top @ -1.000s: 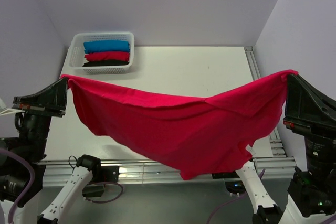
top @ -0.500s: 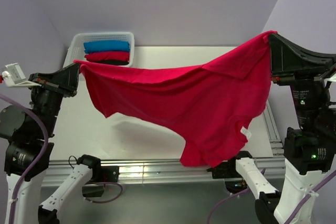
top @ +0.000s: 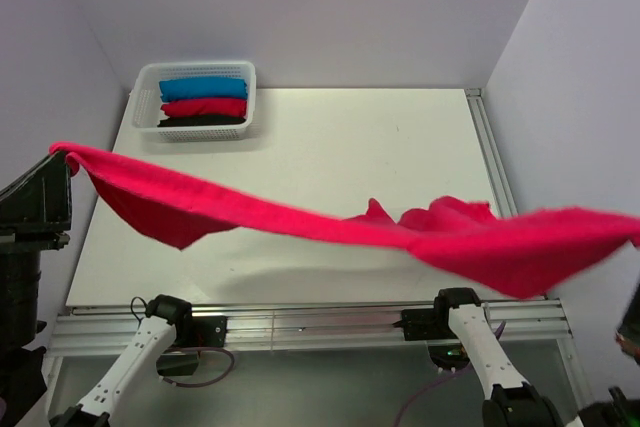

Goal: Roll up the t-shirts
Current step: Flatten the tshirt

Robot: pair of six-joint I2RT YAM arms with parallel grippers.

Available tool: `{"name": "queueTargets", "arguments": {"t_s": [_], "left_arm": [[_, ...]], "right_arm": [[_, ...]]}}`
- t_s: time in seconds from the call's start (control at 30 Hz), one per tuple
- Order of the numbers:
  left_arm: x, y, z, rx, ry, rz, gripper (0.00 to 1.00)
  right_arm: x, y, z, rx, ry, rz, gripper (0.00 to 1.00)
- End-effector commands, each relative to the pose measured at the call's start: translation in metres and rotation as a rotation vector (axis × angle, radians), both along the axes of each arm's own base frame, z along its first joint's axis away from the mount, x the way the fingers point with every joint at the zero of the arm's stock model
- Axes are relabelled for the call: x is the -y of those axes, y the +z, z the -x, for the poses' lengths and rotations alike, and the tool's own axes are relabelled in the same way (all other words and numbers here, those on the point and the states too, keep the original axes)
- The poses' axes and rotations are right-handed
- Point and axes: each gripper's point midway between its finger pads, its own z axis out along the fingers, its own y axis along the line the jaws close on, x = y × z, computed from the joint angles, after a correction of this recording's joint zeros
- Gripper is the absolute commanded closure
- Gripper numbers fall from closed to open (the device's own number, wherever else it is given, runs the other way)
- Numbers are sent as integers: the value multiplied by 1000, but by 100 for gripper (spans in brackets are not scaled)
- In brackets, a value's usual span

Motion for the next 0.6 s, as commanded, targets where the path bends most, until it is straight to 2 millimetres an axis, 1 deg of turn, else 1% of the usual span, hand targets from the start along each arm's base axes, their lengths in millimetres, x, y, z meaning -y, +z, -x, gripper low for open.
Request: {"name": "queueTargets", "arguments": {"t_s": [0.0, 0.07, 0.1, 0.13, 0.17, 0.2, 0.23, 0.27, 0.3, 0.33, 0.37, 0.4, 0.43, 0.47, 0.5, 0.53, 0.57], "left_arm": [[-1, -1, -10, -38, 18, 2, 100], [-1, 2, -14, -48, 21, 6, 100], [-2, 0, -18, -69, 34, 8, 100], [-2, 2, -22, -78, 39, 9, 100], [1, -1, -35, -109, 44, 2, 100], [3, -3, -42, -124, 45, -2, 100], [5, -6, -50, -137, 48, -5, 100], [9, -20, -68, -181, 52, -18, 100], [12, -28, -78, -204, 53, -21, 100], [17, -49, -97, -246, 55, -32, 100], [20, -60, -107, -268, 55, -36, 100], [23, -73, -116, -290, 52, -38, 100], [29, -98, -132, -326, 46, -50, 100], [32, -113, -141, -348, 43, -53, 100], [36, -126, -149, -369, 38, -54, 100], [40, -154, -163, -410, 36, -63, 100], [43, -166, -170, -425, 32, -65, 100]], "right_arm": [[-5, 12, 5, 10, 32, 11, 100], [-5, 16, -8, -24, 37, 6, 100], [-3, 20, -5, -21, 32, -4, 100], [1, 20, -36, -100, 21, -32, 100], [3, 20, -50, -137, 12, -38, 100], [4, 19, -60, -168, 5, -45, 100], [6, 14, -84, -226, -2, -56, 100], [6, 7, -104, -270, -2, -56, 100], [6, -17, -146, -368, -6, -62, 100], [9, -23, -159, -369, -13, -76, 100], [9, -34, -166, -387, -10, -83, 100], [9, -68, -207, -488, -14, -85, 100], [9, -77, -216, -488, -13, -90, 100], [9, -90, -227, -513, -8, -94, 100], [9, -124, -252, -587, -11, -98, 100], [10, -133, -258, -584, -13, -102, 100], [11, -173, -286, -677, -19, -117, 100]]}}
